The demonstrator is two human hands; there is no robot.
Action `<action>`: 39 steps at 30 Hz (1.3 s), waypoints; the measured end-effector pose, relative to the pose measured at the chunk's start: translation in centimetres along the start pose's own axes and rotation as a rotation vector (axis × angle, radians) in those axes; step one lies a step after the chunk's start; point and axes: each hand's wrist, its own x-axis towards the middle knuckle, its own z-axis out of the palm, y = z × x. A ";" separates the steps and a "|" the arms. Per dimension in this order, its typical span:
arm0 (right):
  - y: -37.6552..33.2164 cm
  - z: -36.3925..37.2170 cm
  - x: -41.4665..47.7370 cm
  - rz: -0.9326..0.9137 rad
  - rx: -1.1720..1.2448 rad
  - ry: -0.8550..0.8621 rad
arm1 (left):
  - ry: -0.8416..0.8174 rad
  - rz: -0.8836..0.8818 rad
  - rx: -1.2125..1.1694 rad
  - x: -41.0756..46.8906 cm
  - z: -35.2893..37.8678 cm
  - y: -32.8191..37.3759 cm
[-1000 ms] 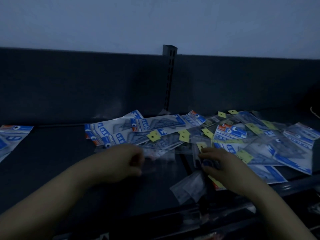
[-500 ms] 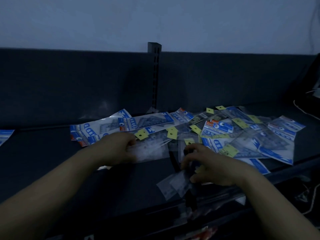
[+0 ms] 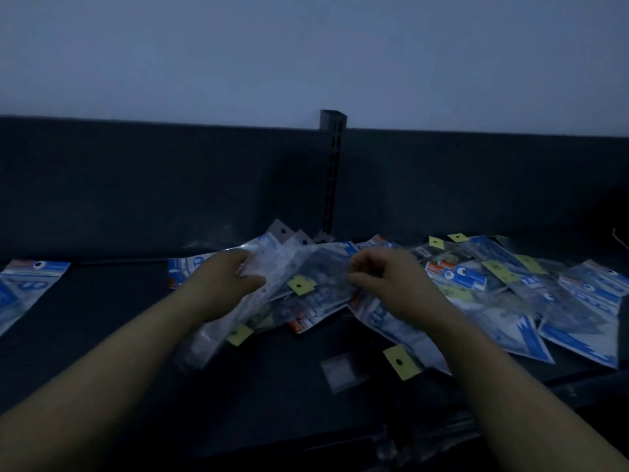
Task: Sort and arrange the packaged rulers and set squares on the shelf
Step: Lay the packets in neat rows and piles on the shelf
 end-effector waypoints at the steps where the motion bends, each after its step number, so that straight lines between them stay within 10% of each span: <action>1: -0.5 0.4 0.7 0.000 0.057 0.068 | 0.032 -0.035 -0.064 -0.1 -0.3 -0.1; 12: -5.8 0.7 9.1 -0.017 0.403 0.266 | 0.196 -0.275 -0.615 -0.7 -2.6 -0.9; 39: -2.8 -8.1 11.9 0.195 0.841 0.739 | 0.139 -0.129 -0.497 4.2 -1.9 2.5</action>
